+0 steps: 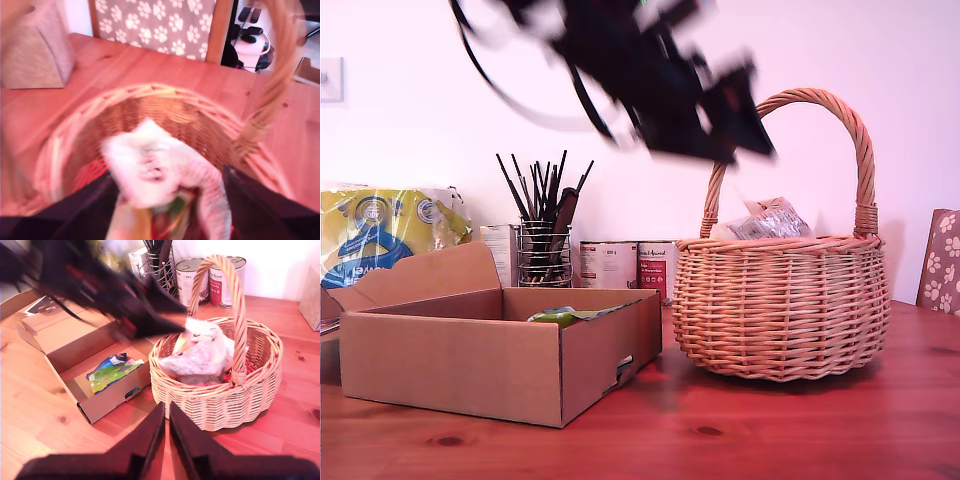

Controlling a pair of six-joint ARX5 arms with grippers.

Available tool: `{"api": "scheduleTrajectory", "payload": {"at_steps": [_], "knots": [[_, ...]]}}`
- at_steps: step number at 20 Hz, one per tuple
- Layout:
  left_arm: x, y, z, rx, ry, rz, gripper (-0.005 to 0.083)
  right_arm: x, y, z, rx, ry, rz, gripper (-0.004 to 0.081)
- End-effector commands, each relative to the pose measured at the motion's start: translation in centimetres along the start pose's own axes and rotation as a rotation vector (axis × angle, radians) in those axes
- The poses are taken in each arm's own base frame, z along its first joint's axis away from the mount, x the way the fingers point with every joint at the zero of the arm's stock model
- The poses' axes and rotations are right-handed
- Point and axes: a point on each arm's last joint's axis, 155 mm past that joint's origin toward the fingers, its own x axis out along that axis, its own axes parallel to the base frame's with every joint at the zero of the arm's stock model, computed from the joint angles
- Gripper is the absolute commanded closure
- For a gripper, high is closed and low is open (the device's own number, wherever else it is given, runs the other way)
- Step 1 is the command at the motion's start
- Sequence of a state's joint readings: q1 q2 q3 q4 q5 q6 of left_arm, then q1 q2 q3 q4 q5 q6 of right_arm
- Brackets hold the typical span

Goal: Move the bags of Easter eggs from the cardboard box on the left into the woven basket on the right side.

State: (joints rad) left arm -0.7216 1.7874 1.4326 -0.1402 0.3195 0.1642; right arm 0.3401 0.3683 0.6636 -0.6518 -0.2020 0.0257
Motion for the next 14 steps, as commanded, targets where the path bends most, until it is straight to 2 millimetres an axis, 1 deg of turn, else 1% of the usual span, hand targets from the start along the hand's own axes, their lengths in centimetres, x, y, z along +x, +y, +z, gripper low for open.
{"api": "scheduleTrajectory", "payload": {"at_steps": [1, 2, 4, 6, 7, 9, 10, 14], "knots": [[-1.6, 0.6, -0.8, 0.003, 0.056, 0.009, 0.0724, 0.2, -0.1, -0.6, 0.002, 0.005, -0.002, 0.0781], [-2.5, 0.9, -1.4, 0.001, 0.09, 0.017, 0.0792, 0.2, -0.1, -0.6, 0.002, 0.005, -0.002, 0.0781], [-4.2, 1.8, -2.0, -0.01, 0.127, 0.051, 0.0793, 0.2, -0.2, -0.6, 0.002, 0.005, -0.005, 0.0781], [-5.5, 2.1, -2.4, 0.008, 0.128, 0.075, 0.0793, 0.2, -0.2, -0.6, 0.002, 0.005, -0.009, 0.0781], [-6.1, 2.0, -2.9, 0.004, 0.133, 0.077, 0.0793, 0.2, -0.3, -0.6, 0.002, 0.005, -0.014, 0.0781], [-7.1, 1.8, -4.8, -0.002, 0.14, 0.085, 0.0793, 0.2, -0.5, -0.6, 0.002, 0.005, -0.025, 0.0781], [-7.6, 1.6, -6.0, -0.006, 0.146, 0.089, 0.0793, 0.2, -0.5, -0.6, 0.002, 0.005, -0.025, 0.0781], [-10.1, 0.6, -11.7, 0.054, 0.204, 0.063, 0.0793, 0.3, -0.5, -0.6, 0.001, 0.006, -0.025, 0.0781]]}}
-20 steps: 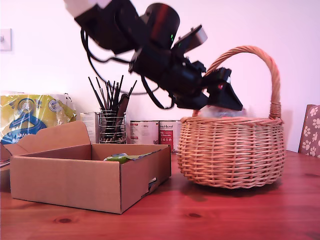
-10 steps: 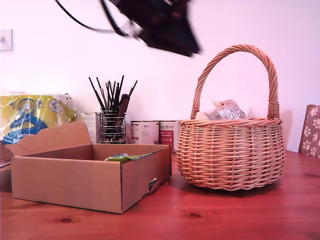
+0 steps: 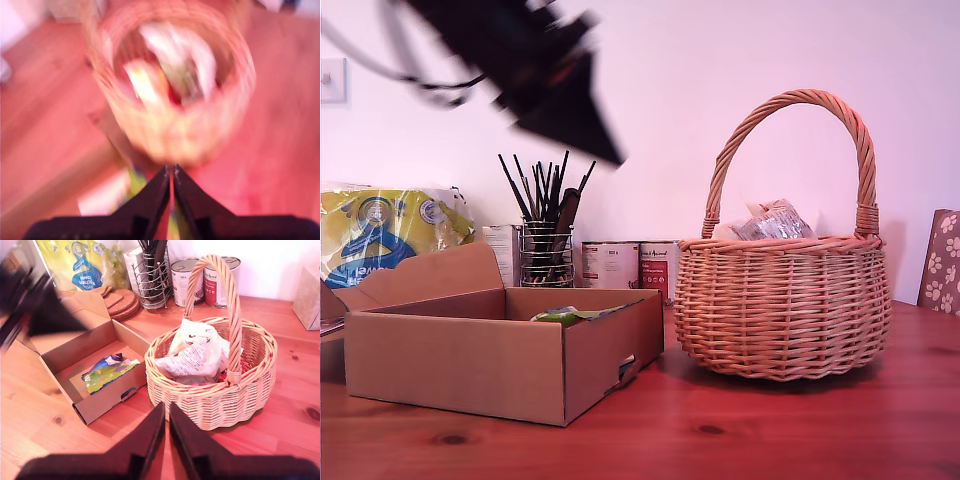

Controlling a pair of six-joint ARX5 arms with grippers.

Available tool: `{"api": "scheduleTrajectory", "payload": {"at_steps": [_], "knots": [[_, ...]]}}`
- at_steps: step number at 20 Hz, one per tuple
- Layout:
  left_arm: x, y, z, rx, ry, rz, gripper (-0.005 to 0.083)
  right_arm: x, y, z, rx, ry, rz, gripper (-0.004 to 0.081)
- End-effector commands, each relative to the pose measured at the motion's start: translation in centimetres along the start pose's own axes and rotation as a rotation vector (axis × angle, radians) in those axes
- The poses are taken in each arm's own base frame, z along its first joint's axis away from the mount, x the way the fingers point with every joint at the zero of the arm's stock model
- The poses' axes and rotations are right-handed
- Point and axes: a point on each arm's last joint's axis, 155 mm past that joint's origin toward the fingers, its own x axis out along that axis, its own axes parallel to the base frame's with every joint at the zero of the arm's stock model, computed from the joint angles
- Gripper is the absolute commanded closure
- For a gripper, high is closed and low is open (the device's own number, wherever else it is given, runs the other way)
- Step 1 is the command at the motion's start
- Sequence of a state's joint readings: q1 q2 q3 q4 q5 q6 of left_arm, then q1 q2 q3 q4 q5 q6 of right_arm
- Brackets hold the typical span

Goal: Move the bags of Easter eggs from the cardboard box on the left into the woven basket on the right side.

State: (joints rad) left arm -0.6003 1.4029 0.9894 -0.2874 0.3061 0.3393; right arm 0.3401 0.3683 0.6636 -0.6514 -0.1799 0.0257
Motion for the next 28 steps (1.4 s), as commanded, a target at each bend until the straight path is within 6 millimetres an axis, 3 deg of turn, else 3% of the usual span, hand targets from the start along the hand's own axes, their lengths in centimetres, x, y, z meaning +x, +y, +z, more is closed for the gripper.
{"api": "scheduleTrajectory", "payload": {"at_steps": [1, 7, 8, 10, 11, 12, 16, 20, 28], "knots": [[-0.6, 0.0, -1.9, 0.005, 0.018, -0.012, 0.0792, 0.3, -0.1, -0.6, 0.001, 0.007, -0.003, 0.0781], [-1.3, -0.1, -4.3, 0.006, 0.099, -0.02, 0.0711, 0.3, -0.1, -0.6, 0.001, 0.007, -0.002, 0.0781], [-1.3, -0.2, -4.6, 0.019, 0.114, -0.027, 0.0592, 0.3, -0.1, -0.6, 0.001, 0.007, -0.002, 0.0781], [-1.2, 0.0, -5.0, 0.153, 0.125, -0.028, 0.0195, 0.3, -0.1, -0.6, 0.002, 0.007, -0.002, 0.0781], [-1.0, 0.3, -5.1, 0.195, 0.134, -0.015, 0.0095, 0.3, -0.1, -0.6, 0.002, 0.007, -0.002, 0.0781], [-0.6, 0.8, -5.4, 0.223, 0.146, 0.0, 0.0062, 0.3, -0.1, -0.6, 0.002, 0.008, -0.002, 0.0781], [1.1, 2.7, -7.2, 0.317, 0.211, 0.039, 0.0062, 0.3, -0.1, -0.6, 0.002, 0.007, 0.001, 0.0781], [2.8, 4.0, -7.8, 0.406, 0.23, 0.07, 0.0062, 0.3, 0.0, -0.6, 0.002, 0.007, 0.002, 0.0781], [5.4, 3.9, -10.9, 0.394, 0.296, 0.024, 0.0062, 0.3, 0.0, -0.5, 0.001, 0.004, 0.002, 0.0781]]}}
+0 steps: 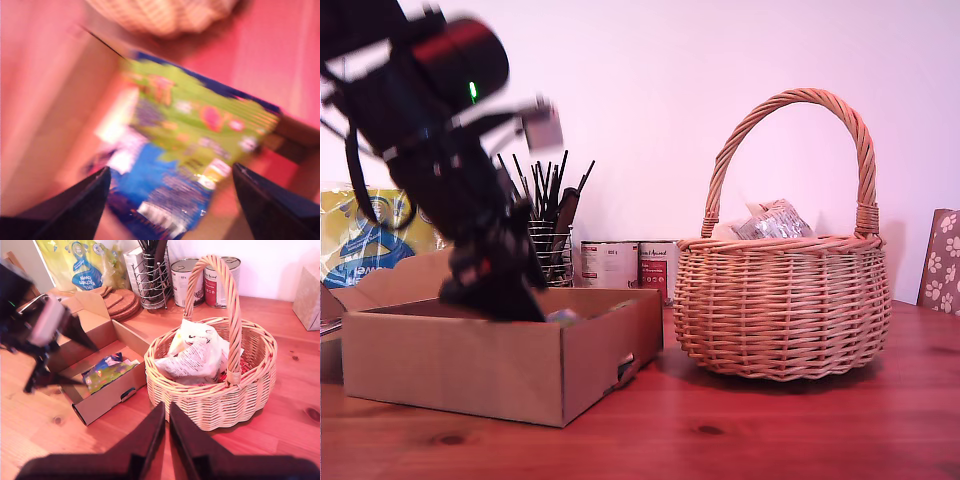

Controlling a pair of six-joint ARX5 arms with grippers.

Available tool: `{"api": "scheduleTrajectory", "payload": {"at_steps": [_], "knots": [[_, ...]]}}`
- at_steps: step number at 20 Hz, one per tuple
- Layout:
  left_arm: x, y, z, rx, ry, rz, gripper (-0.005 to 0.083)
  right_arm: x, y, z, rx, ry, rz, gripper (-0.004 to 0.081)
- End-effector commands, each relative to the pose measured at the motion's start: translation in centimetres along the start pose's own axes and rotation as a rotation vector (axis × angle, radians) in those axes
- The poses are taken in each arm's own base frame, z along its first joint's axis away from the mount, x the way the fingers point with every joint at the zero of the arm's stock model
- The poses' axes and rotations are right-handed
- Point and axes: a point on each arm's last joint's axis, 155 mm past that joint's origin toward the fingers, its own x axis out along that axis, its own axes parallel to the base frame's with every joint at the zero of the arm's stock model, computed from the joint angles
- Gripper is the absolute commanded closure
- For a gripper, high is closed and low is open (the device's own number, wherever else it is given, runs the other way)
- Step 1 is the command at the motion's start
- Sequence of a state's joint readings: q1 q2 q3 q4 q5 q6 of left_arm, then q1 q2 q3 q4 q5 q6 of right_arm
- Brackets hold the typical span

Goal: Move the bags of Easter eggs from the cardboard box on the left into the woven basket on the right side.

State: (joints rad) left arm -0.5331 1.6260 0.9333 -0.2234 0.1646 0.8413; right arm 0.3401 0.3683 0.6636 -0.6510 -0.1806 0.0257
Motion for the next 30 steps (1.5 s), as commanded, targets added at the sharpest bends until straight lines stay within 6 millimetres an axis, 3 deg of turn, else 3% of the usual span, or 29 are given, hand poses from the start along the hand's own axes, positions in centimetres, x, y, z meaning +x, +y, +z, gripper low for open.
{"api": "scheduleTrajectory", "payload": {"at_steps": [1, 5, 11, 15, 25, 30], "knots": [[0.7, -0.9, -0.8, 0.012, 0.013, -0.036, 0.0062, 0.3, -0.1, -0.5, 0.002, 0.003, 0.001, 0.0781], [0.9, -1.2, -0.9, 0.062, 0.008, -0.056, 0.0062, 0.3, 0.0, -0.3, 0.0, -0.003, 0.001, 0.0781], [0.2, 1.6, -2.1, -0.067, 0.038, 0.0, 0.0062, 0.3, -0.1, -0.2, 0.0, -0.008, 0.001, 0.0781], [-0.6, 2.1, -0.6, -0.143, 0.016, -0.035, 0.0064, 0.3, 0.0, -0.2, 0.0, -0.008, 0.001, 0.0781], [-3.1, 4.2, 0.8, -0.888, 0.056, -0.044, 0.0063, 0.3, 0.0, 0.2, -0.004, -0.026, 0.002, 0.0781], [-3.3, 5.6, 0.2, -1.062, 0.079, 0.054, 0.0063, 0.3, 0.0, 0.2, -0.004, -0.026, 0.003, 0.0781]]}}
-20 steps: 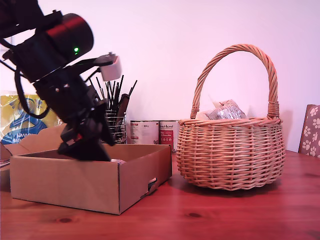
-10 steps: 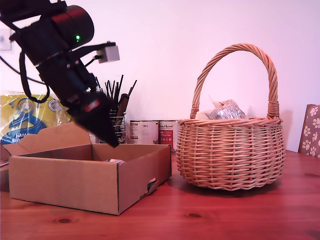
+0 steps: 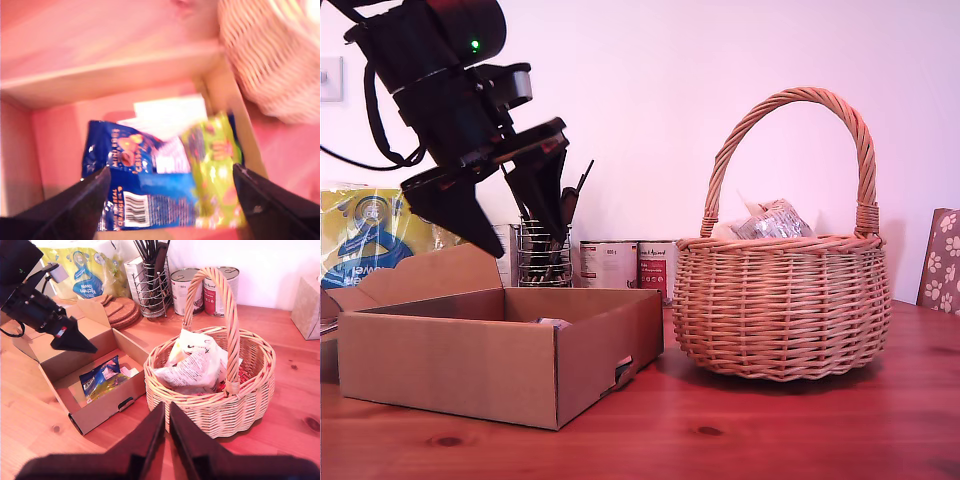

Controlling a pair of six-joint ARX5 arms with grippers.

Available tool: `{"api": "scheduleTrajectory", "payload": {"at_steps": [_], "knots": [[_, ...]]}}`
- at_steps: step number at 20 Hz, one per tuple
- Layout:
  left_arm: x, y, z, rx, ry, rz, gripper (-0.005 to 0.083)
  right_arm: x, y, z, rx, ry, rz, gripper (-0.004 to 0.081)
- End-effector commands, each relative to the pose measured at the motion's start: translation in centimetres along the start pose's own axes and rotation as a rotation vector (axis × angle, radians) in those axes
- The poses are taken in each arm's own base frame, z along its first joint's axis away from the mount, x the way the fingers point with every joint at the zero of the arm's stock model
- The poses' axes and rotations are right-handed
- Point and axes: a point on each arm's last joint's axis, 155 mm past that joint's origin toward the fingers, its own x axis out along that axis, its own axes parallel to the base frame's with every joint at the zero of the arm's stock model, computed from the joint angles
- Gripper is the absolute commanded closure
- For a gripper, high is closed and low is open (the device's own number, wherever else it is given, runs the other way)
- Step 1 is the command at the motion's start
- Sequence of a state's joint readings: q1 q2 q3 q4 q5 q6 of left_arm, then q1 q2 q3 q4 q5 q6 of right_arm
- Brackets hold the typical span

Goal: Move the bags of Easter eggs from the cardboard box on the left into the woven basket on the right side.

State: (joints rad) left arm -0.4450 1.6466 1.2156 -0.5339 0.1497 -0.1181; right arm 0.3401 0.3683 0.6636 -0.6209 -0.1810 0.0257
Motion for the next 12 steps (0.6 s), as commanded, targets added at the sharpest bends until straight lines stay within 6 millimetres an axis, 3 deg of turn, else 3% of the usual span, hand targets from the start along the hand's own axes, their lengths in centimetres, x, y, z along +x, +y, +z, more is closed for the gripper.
{"api": "scheduleTrajectory", "payload": {"at_steps": [1, 7, 12], "knots": [[0.7, 0.2, -0.4, -0.069, 0.017, 0.011, 0.0063, 0.3, 0.0, -0.5, 0.002, 0.004, 0.002, 0.0781], [4.1, 1.0, -2.2, -0.156, 0.144, 0.04, 0.0061, 0.3, 0.3, -0.5, 0.002, 0.005, 0.021, 0.0781], [6.3, 1.8, -1.6, -0.212, 0.215, 0.095, 0.0061, 0.3, 0.5, -0.5, 0.002, 0.005, 0.029, 0.0781]]}}
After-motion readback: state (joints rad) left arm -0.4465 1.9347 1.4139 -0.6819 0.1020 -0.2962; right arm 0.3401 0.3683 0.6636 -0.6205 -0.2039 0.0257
